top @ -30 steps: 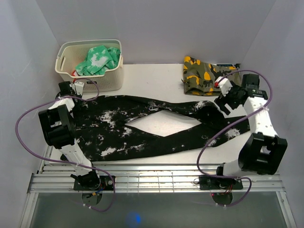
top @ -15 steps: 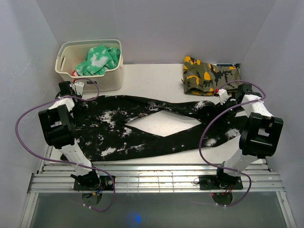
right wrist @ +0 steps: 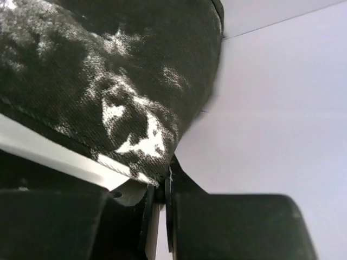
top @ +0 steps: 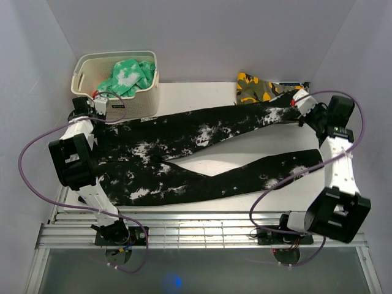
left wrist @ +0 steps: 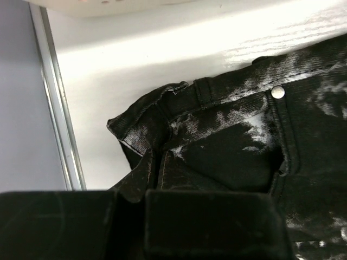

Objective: Fold and stack the trousers
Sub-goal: Flatten the trousers out

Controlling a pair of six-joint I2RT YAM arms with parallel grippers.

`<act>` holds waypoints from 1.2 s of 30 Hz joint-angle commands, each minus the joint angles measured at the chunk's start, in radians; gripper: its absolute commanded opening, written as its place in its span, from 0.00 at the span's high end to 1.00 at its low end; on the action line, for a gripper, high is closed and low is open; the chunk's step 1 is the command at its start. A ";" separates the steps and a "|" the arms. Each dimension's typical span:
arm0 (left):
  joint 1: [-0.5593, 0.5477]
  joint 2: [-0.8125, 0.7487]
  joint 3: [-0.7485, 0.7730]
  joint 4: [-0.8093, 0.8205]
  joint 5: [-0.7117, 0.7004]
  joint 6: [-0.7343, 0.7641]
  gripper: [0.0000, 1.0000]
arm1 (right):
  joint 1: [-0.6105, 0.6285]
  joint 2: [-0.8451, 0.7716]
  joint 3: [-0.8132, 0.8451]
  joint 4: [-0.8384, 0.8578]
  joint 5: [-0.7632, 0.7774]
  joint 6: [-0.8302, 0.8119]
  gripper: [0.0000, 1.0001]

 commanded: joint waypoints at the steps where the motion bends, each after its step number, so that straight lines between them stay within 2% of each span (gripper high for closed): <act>1: 0.011 0.014 0.058 -0.032 0.053 -0.016 1.00 | -0.007 -0.125 -0.231 0.244 0.044 -0.250 0.92; 3: 0.010 0.020 0.067 -0.036 0.079 -0.013 1.00 | -0.010 -0.151 -0.366 0.275 0.082 -0.309 0.92; 5: 0.010 0.035 0.080 -0.067 0.108 -0.004 1.00 | -0.013 -0.131 -0.429 0.301 0.131 -0.365 0.92; 6: 0.010 0.043 0.106 -0.087 0.129 0.002 1.00 | -0.013 -0.116 -0.462 0.301 0.148 -0.373 0.82; 7: 0.010 0.063 0.150 -0.137 0.151 0.001 0.87 | -0.015 -0.084 -0.460 0.295 0.180 -0.367 0.60; 8: 0.011 0.063 0.150 -0.165 0.151 0.002 0.87 | -0.015 -0.068 -0.460 0.283 0.193 -0.367 0.43; 9: 0.010 0.071 0.181 -0.188 0.165 0.004 0.76 | -0.015 -0.056 -0.430 0.278 0.208 -0.335 0.34; 11: 0.011 0.054 0.181 -0.202 0.174 0.001 0.66 | -0.015 -0.019 -0.384 0.269 0.243 -0.297 0.29; 12: 0.011 0.022 0.172 -0.202 0.179 0.001 0.54 | -0.016 -0.004 -0.359 0.263 0.250 -0.266 0.23; 14: 0.019 -0.013 0.166 -0.216 0.209 0.001 0.40 | -0.024 0.031 -0.261 0.214 0.305 -0.243 0.20; 15: 0.023 -0.055 0.166 -0.231 0.234 0.008 0.37 | -0.032 0.034 -0.226 0.144 0.297 -0.229 0.17; 16: 0.028 -0.073 0.169 -0.275 0.287 0.021 0.29 | -0.041 0.039 -0.142 0.079 0.279 -0.232 0.16; 18: 0.042 -0.104 0.179 -0.352 0.358 0.096 0.28 | -0.078 0.047 -0.041 -0.100 0.157 -0.269 0.15; 19: 0.042 -0.127 0.187 -0.430 0.381 0.122 0.28 | -0.088 0.062 0.009 -0.298 0.117 -0.330 0.15; 21: 0.043 -0.142 0.180 -0.501 0.433 0.200 0.28 | -0.101 0.090 0.145 -0.494 0.038 -0.397 0.13; 22: 0.042 -0.158 0.170 -0.545 0.442 0.217 0.28 | -0.101 0.106 0.187 -0.663 0.023 -0.437 0.14; 23: 0.042 -0.165 0.140 -0.567 0.444 0.235 0.28 | -0.101 0.152 0.272 -0.743 -0.014 -0.456 0.15; 24: 0.042 -0.179 0.103 -0.578 0.459 0.246 0.29 | -0.102 0.203 0.356 -0.903 -0.067 -0.496 0.20; 25: 0.042 -0.191 0.063 -0.590 0.476 0.266 0.30 | -0.084 0.232 0.377 -0.952 -0.091 -0.476 0.28; 27: 0.042 -0.198 0.026 -0.602 0.502 0.269 0.30 | -0.018 0.203 0.258 -0.949 -0.063 -0.533 0.33; 30: 0.042 -0.149 -0.003 -0.627 0.493 0.262 0.31 | 0.178 0.208 0.071 -0.779 -0.014 -0.475 0.35; 36: 0.048 -0.100 -0.127 -0.550 0.383 0.260 0.33 | 0.332 0.453 0.144 -0.699 0.066 -0.461 0.36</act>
